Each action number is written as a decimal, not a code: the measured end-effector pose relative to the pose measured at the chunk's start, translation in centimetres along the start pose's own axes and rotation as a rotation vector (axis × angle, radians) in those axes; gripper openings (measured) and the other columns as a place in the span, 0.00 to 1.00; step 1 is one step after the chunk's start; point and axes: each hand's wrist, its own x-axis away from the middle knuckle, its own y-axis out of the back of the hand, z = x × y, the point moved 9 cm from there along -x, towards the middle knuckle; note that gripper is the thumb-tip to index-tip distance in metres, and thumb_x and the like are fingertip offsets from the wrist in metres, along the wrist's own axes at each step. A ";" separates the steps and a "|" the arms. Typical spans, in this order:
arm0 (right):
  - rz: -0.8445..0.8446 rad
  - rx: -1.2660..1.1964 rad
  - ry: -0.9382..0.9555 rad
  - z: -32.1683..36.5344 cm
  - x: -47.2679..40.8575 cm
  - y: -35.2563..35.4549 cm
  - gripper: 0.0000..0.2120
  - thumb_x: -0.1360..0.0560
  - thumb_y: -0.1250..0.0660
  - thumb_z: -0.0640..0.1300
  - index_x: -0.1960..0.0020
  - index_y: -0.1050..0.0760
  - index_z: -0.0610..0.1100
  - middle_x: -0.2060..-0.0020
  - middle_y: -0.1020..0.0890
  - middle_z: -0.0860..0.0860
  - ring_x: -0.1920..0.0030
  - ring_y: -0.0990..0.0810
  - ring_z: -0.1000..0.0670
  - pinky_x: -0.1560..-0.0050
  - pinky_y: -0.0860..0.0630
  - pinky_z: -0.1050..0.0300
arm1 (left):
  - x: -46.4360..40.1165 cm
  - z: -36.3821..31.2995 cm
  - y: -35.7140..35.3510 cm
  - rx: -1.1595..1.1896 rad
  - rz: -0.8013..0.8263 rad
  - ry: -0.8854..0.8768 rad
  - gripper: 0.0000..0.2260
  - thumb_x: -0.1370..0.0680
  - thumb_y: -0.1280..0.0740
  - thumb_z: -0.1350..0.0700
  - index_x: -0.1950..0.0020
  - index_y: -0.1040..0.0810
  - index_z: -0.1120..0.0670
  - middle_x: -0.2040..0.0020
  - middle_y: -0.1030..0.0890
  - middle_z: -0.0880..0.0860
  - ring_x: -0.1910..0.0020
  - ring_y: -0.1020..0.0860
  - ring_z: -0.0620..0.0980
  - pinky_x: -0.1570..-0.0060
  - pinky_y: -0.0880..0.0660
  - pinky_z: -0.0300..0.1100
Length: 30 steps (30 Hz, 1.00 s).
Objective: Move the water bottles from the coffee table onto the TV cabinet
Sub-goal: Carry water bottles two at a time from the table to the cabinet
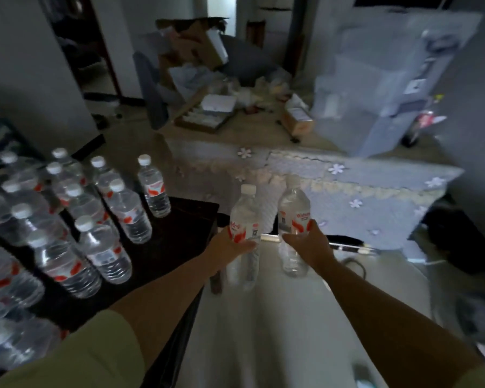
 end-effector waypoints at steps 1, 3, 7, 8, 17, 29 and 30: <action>-0.026 0.014 -0.012 -0.7 0.5 1.3 0.28 0.31 0.25 0.49 0.37 0.32 0.41 0.43 0.21 0.44 0.43 0.21 0.43 0.44 0.25 0.51 | -0.3 -0.6 -1.1 -0.021 0.028 -0.021 0.16 0.27 0.27 0.58 0.41 0.24 0.51 0.49 0.20 0.46 0.48 0.22 0.44 0.61 0.28 0.24; -0.096 0.033 -0.037 -2.4 1.7 4.4 0.30 0.31 0.24 0.50 0.36 0.32 0.41 0.43 0.21 0.44 0.43 0.21 0.43 0.44 0.25 0.51 | -0.8 -2.0 -3.5 -0.076 0.082 -0.055 0.15 0.27 0.26 0.55 0.43 0.24 0.49 0.48 0.19 0.47 0.47 0.22 0.45 0.51 0.25 0.31; -0.220 0.022 -0.107 -6.1 4.3 11.0 0.30 0.31 0.24 0.51 0.35 0.32 0.42 0.46 0.21 0.49 0.43 0.21 0.45 0.47 0.27 0.55 | -1.5 -5.5 -9.6 -0.137 0.194 -0.109 0.17 0.34 0.22 0.47 0.49 0.22 0.47 0.50 0.17 0.49 0.48 0.19 0.50 0.40 0.24 0.48; -0.256 0.017 -0.127 -7.2 5.1 12.7 0.30 0.31 0.24 0.51 0.36 0.32 0.42 0.46 0.20 0.49 0.43 0.21 0.45 0.47 0.27 0.55 | -1.2 -6.5 -11.5 -0.144 0.230 -0.124 0.20 0.37 0.22 0.45 0.48 0.21 0.48 0.49 0.16 0.49 0.48 0.18 0.49 0.41 0.23 0.47; -0.537 -0.058 -0.325 -18.5 16.7 28.5 0.29 0.33 0.23 0.49 0.36 0.30 0.43 0.46 0.19 0.47 0.46 0.20 0.45 0.47 0.25 0.55 | 5.3 -13.9 -32.3 -0.202 0.567 -0.248 0.12 0.28 0.26 0.55 0.47 0.23 0.49 0.55 0.18 0.45 0.55 0.20 0.42 0.59 0.26 0.30; -0.888 -0.099 -0.617 -30.9 37.9 42.7 0.23 0.30 0.26 0.46 0.39 0.30 0.41 0.55 0.24 0.50 0.57 0.26 0.51 0.57 0.31 0.61 | 19.9 -17.9 -56.6 -0.293 0.961 -0.330 0.18 0.30 0.24 0.55 0.42 0.22 0.53 0.50 0.18 0.49 0.51 0.19 0.48 0.55 0.26 0.36; -0.922 -0.110 -0.635 -31.6 39.7 43.1 0.23 0.29 0.26 0.46 0.39 0.30 0.41 0.55 0.24 0.50 0.58 0.26 0.52 0.60 0.31 0.62 | 21.3 -18.1 -58.2 -0.304 0.990 -0.347 0.17 0.30 0.24 0.56 0.43 0.22 0.54 0.51 0.18 0.50 0.52 0.20 0.48 0.54 0.26 0.37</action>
